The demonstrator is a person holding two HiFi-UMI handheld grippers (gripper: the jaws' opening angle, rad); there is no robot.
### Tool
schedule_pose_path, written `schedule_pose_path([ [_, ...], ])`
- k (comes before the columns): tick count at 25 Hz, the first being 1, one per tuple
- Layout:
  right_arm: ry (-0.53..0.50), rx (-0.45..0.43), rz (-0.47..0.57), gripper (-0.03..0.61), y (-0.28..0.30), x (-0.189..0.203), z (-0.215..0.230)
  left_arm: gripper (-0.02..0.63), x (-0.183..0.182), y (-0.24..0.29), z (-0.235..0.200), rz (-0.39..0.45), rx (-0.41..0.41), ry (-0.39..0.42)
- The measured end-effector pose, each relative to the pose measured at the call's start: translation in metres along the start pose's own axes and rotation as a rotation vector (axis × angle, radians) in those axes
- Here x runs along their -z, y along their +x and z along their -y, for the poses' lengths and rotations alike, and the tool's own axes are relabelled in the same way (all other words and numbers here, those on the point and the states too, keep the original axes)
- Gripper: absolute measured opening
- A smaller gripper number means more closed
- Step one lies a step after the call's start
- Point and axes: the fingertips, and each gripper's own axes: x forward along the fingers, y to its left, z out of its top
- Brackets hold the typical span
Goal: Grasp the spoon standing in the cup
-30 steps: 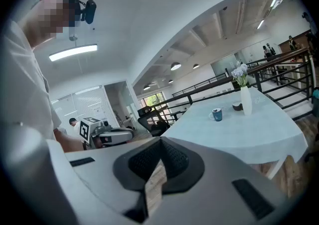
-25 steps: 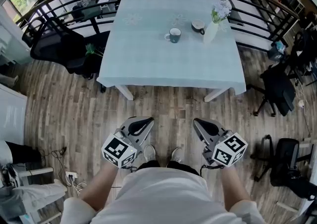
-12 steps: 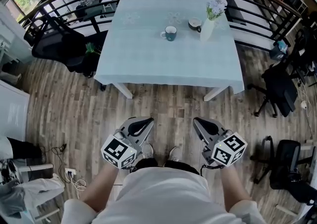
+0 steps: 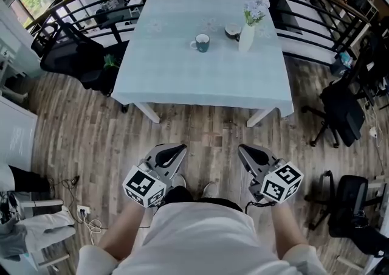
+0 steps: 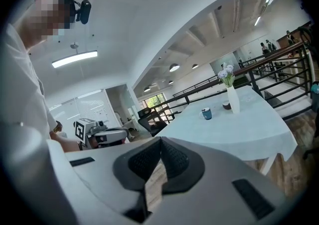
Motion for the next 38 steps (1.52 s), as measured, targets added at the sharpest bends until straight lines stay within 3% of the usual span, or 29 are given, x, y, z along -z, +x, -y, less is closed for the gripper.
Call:
schedule_pose_path([
  [9, 0.003, -0.006, 0.011, 0.02, 0.0, -0.006, 0.028, 0.018, -0.002, 0.025, -0.004, 0.0, -0.014, 0.006],
  [17, -0.001, 0.001, -0.006, 0.02, 0.027, -0.016, 0.057, 0.018, 0.0, 0.051, -0.043, 0.017, -0.029, -0.013],
  [29, 0.014, 0.021, -0.031, 0.02, 0.141, -0.056, 0.12, 0.018, -0.001, 0.109, -0.17, 0.008, -0.019, -0.055],
  [38, 0.048, 0.064, -0.053, 0.02, 0.233, -0.094, 0.163, 0.018, -0.016, 0.157, -0.271, -0.018, 0.047, -0.063],
])
